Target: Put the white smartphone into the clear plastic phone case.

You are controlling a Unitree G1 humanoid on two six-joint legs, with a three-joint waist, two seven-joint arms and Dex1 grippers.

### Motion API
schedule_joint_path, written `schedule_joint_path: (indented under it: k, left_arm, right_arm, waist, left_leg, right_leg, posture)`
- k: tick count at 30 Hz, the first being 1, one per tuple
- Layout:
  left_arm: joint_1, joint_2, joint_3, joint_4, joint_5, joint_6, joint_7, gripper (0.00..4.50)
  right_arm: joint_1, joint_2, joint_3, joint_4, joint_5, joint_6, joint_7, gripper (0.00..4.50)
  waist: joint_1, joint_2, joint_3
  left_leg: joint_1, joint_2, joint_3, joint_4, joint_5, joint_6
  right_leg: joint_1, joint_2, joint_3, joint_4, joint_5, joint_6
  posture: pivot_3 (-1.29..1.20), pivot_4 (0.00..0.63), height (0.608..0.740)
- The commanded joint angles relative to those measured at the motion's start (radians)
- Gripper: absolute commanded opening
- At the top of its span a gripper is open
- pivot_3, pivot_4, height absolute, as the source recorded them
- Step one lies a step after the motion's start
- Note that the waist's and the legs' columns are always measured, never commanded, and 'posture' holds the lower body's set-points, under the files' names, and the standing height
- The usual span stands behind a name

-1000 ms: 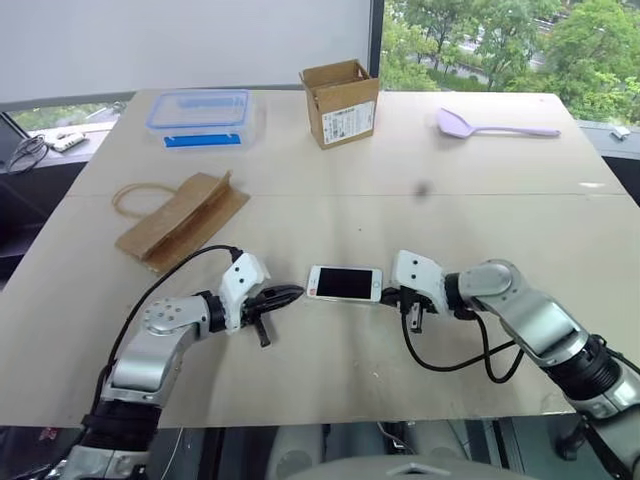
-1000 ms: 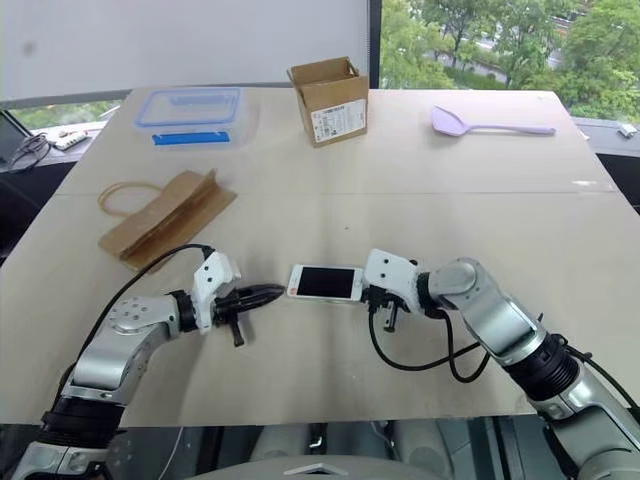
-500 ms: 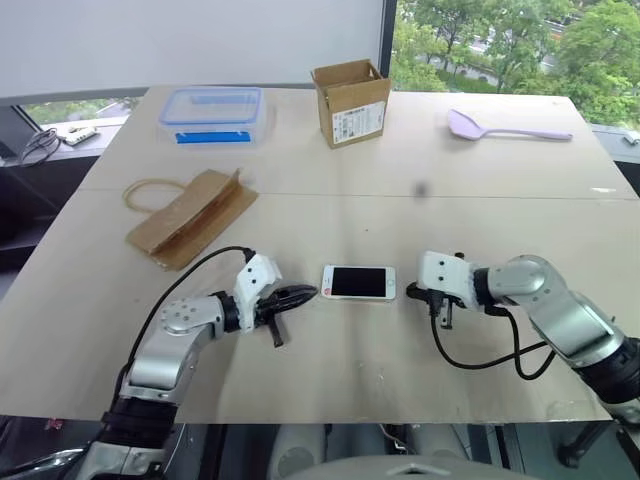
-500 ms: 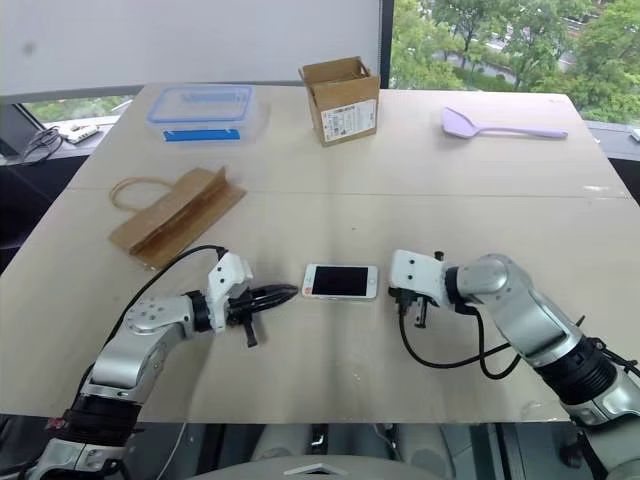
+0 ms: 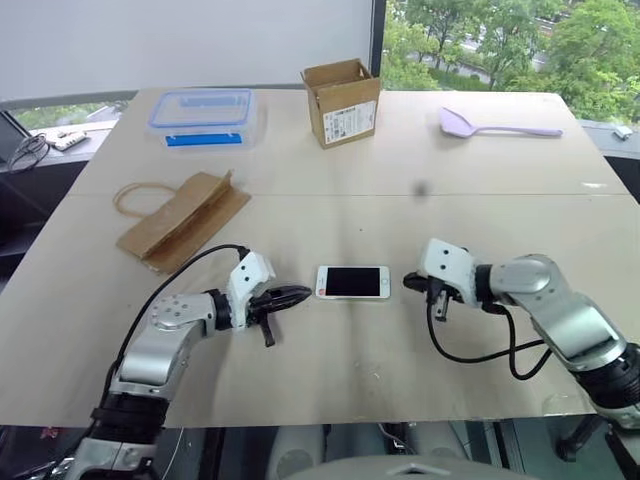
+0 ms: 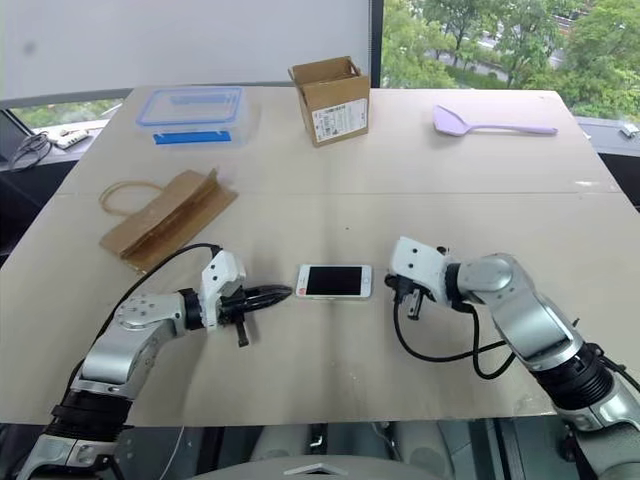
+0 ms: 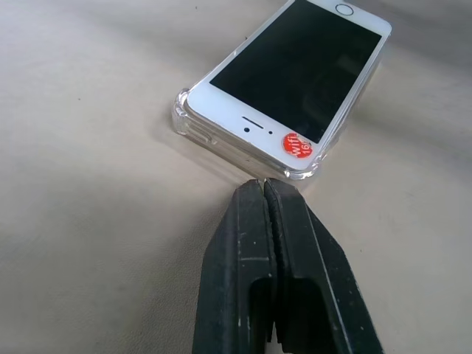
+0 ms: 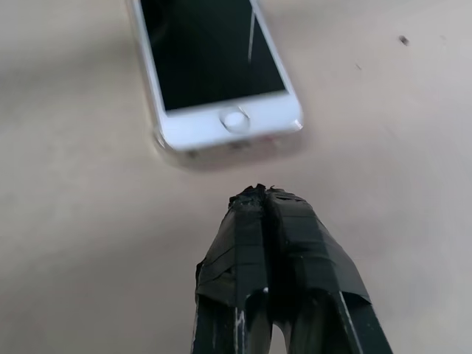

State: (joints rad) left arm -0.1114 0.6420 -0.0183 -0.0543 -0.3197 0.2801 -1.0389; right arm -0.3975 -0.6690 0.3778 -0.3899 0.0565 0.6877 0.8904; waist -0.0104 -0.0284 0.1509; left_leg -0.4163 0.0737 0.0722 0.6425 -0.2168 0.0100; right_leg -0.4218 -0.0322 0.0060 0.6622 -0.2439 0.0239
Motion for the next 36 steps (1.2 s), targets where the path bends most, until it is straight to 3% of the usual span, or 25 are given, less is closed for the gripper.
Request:
schedule_joint_path:
  k: [1,36]
  left_arm:
    - [-0.012,0.005,0.026,-0.016,-0.006,0.009,0.028,0.04]
    - [-0.031,-0.016,-0.022,-0.039,0.004,0.04,0.067,0.04]
  right_arm:
    - [-0.028,0.008,-0.003,-0.024,-0.002,-0.004,-0.005,0.0]
    - [-0.108,0.119,0.116,0.067,-0.016,-0.034,0.079,0.0]
  waist:
    - [0.0,0.0,0.0]
    - [-0.008,-0.001,0.001]
  left_leg:
    - [0.0,0.0,0.0,0.0,0.0,0.0]
    - [0.001,0.001,0.0,0.0,0.0,0.0]
  right_leg:
    - [0.0,0.0,0.0,0.0,0.0,0.0]
    - [0.0,0.001,0.001,0.001,0.0,0.0]
  posture:
    - [0.0,0.15,0.74]
    - [0.0,0.15,0.74]
